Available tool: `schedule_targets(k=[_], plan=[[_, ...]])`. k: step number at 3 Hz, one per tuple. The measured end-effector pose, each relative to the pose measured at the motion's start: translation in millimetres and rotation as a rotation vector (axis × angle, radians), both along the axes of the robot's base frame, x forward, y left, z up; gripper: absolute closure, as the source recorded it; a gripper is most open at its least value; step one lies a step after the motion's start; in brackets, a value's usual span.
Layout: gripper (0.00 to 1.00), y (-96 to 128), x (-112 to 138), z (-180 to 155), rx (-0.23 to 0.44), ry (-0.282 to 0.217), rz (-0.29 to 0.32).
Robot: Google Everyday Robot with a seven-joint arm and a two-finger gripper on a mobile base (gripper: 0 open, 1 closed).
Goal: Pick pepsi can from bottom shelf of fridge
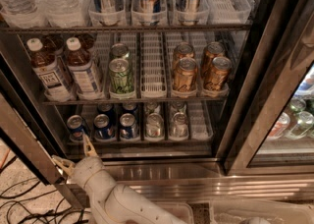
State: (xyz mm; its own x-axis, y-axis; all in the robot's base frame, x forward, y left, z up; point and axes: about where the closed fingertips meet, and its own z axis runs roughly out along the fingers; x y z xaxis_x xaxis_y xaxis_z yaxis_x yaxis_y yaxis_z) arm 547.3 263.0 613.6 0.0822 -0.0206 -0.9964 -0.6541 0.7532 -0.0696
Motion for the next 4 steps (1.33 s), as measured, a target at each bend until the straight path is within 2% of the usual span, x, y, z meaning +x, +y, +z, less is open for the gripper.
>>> schedule_targets(k=[1,2,3,4], plan=[[0.25,0,0,0,0.0,0.0,0.0],[0.31,-1,2,-2,0.005,0.006,-0.005],[0.34,-7,14,-5,0.019,0.015,-0.03],[0.32,-12,30,-7,0.03,0.019,-0.044]])
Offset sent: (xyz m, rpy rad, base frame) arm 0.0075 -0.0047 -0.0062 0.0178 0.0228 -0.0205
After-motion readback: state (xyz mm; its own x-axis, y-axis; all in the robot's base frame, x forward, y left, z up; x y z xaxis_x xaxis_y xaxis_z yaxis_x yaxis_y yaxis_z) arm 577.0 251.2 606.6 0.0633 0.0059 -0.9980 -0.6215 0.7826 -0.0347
